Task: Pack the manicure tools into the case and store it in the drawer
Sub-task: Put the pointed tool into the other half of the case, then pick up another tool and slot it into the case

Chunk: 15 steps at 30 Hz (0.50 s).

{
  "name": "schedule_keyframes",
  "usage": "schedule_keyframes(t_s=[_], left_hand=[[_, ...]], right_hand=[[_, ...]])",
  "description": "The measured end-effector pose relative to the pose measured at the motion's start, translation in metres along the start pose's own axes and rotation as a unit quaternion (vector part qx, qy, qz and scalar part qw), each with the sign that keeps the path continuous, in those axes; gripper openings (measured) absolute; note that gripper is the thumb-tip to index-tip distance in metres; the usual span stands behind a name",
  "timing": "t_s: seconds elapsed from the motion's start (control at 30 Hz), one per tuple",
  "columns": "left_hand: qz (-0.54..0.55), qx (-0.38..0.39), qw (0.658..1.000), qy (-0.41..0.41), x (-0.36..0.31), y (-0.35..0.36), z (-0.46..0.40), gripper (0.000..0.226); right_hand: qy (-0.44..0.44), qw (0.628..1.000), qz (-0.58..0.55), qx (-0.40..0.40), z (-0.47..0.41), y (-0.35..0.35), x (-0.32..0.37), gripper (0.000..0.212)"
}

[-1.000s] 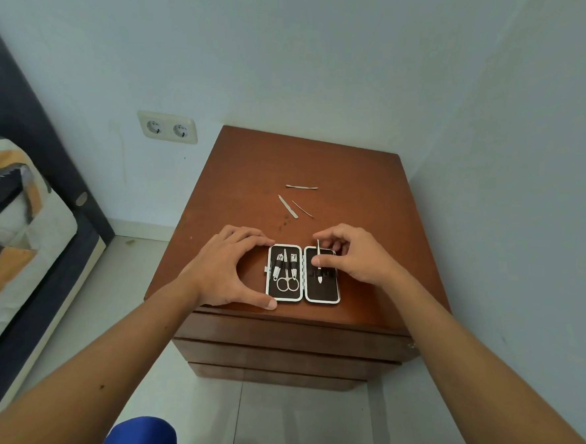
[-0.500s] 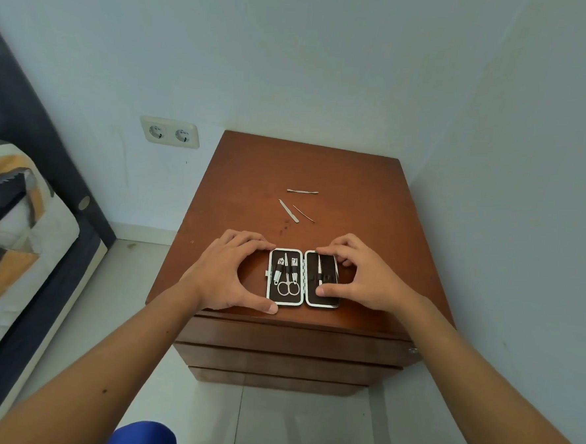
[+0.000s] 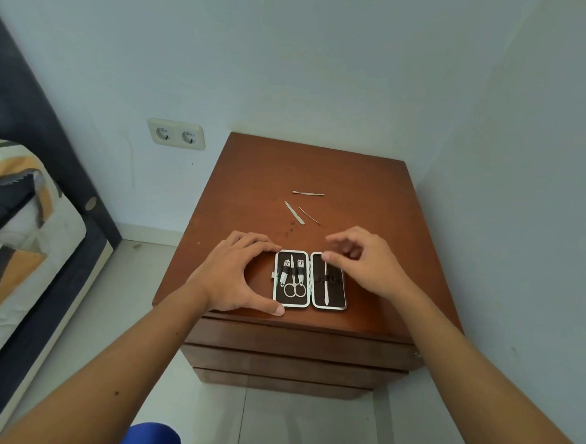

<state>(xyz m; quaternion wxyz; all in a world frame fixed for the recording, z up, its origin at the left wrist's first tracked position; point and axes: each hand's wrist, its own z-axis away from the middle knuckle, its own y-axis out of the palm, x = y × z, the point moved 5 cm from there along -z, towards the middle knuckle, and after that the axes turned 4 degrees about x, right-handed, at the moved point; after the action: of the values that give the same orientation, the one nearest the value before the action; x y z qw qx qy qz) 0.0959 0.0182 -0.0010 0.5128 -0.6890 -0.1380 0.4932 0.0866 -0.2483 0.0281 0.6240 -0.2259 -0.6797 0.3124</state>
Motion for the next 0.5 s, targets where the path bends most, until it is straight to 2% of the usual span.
schedule_keyframes(t_s=[0.1,0.27,0.5], left_hand=[[-0.005,-0.002,1.0,0.0,-0.001,0.0,0.0,0.115],[-0.01,0.001,1.0,-0.002,0.0,0.001,0.0,0.114],[-0.013,0.004,1.0,0.001,0.001,0.001,-0.001,0.114]], right_hand=[[0.014,0.999,0.019,-0.042,-0.031,0.003,0.014,0.018],[0.0,0.995,0.079,-0.064,-0.08,0.021,0.026,0.01],[0.042,0.976,0.209,-0.052,-0.115,0.033,0.039,0.02]])
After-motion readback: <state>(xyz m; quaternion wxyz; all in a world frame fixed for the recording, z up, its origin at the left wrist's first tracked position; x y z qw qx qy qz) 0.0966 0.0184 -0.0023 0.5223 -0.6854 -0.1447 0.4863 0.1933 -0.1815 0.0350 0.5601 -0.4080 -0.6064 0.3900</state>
